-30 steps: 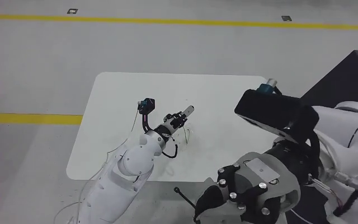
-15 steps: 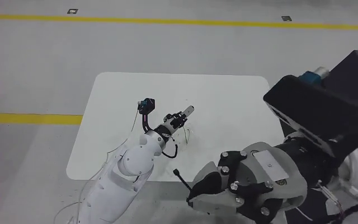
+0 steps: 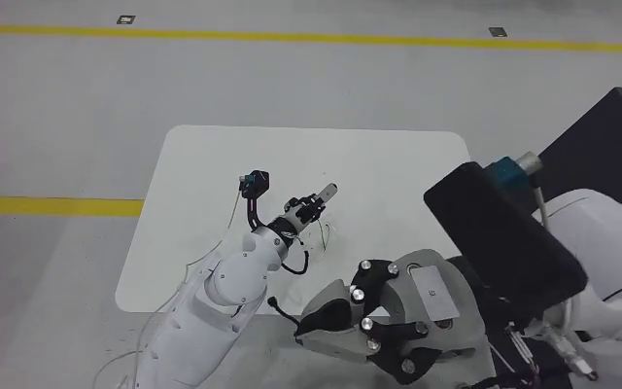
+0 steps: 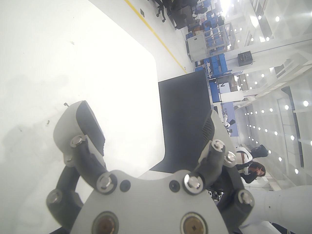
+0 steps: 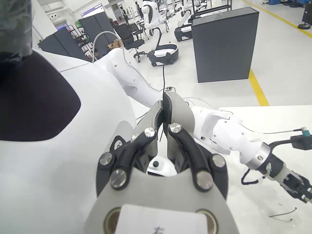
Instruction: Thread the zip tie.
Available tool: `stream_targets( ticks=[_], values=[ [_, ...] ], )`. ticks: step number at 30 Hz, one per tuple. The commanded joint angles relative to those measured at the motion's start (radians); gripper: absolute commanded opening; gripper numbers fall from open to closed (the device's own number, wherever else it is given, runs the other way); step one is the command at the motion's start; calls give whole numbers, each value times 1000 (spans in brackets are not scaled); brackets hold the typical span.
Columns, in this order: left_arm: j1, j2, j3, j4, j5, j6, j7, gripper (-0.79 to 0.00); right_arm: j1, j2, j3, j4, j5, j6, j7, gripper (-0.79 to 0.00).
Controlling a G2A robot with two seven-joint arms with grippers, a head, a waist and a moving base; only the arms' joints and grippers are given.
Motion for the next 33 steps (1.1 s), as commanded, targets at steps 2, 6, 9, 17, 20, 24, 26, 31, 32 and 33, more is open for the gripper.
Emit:
stream_targets(
  ticks=[2, 6, 9, 17, 20, 24, 26, 31, 32, 33],
  values=[
    [0, 0, 0, 0, 0, 0, 0, 0, -4, -1, 5, 0, 89, 25, -9, -785],
    [0, 0, 0, 0, 0, 0, 0, 0, -10, -4, 11, 6, 268, 55, 5, -785],
    [0, 0, 0, 0, 0, 0, 0, 0, -23, -4, 12, 8, 302, 68, 14, -785],
    [0, 0, 0, 0, 0, 0, 0, 0, -27, 2, 24, 7, 142, 113, 36, -785],
    [0, 0, 0, 0, 0, 0, 0, 0, -74, 9, 34, 41, 35, 139, 21, -785],
    [0, 0, 0, 0, 0, 0, 0, 0, -181, 20, 111, 176, 37, 72, 50, -785],
    [0, 0, 0, 0, 0, 0, 0, 0, -253, 28, 171, 268, 73, 23, 80, -785],
    [0, 0, 0, 0, 0, 0, 0, 0, -403, 48, 253, 488, 67, 4, 233, -785],
    [0, 0, 0, 0, 0, 0, 0, 0, -413, 51, 257, 528, 51, -1, 259, -785],
    [0, 0, 0, 0, 0, 0, 0, 0, -420, 53, 253, 564, 34, -10, 284, -785]
  ],
)
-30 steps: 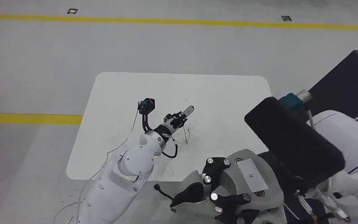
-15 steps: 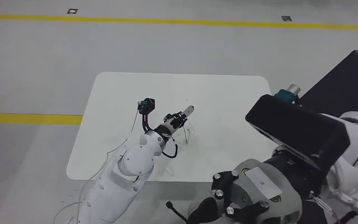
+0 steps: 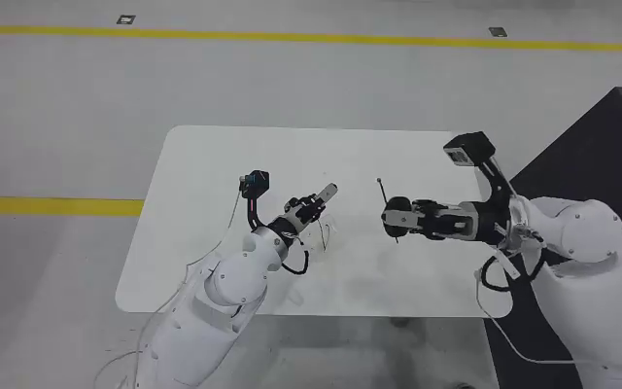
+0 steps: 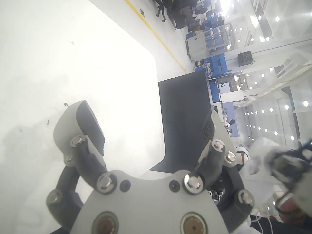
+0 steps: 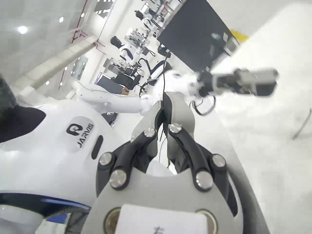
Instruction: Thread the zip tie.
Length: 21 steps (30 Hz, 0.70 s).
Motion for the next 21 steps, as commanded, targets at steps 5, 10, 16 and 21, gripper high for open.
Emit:
stream_targets(
  ticks=[5, 10, 16, 21],
  values=[
    [0, 0, 0, 0, 0, 0, 0, 0, -8, 8, -12, 213, -11, -59, 116, -785],
    [0, 0, 0, 0, 0, 0, 0, 0, 5, 15, 38, 339, 44, -73, 127, -785],
    [0, 0, 0, 0, 0, 0, 0, 0, 8, 15, 45, 341, 103, -90, 161, -785],
    [0, 0, 0, 0, 0, 0, 0, 0, 8, 15, 45, 341, 103, -90, 161, -785]
  ],
)
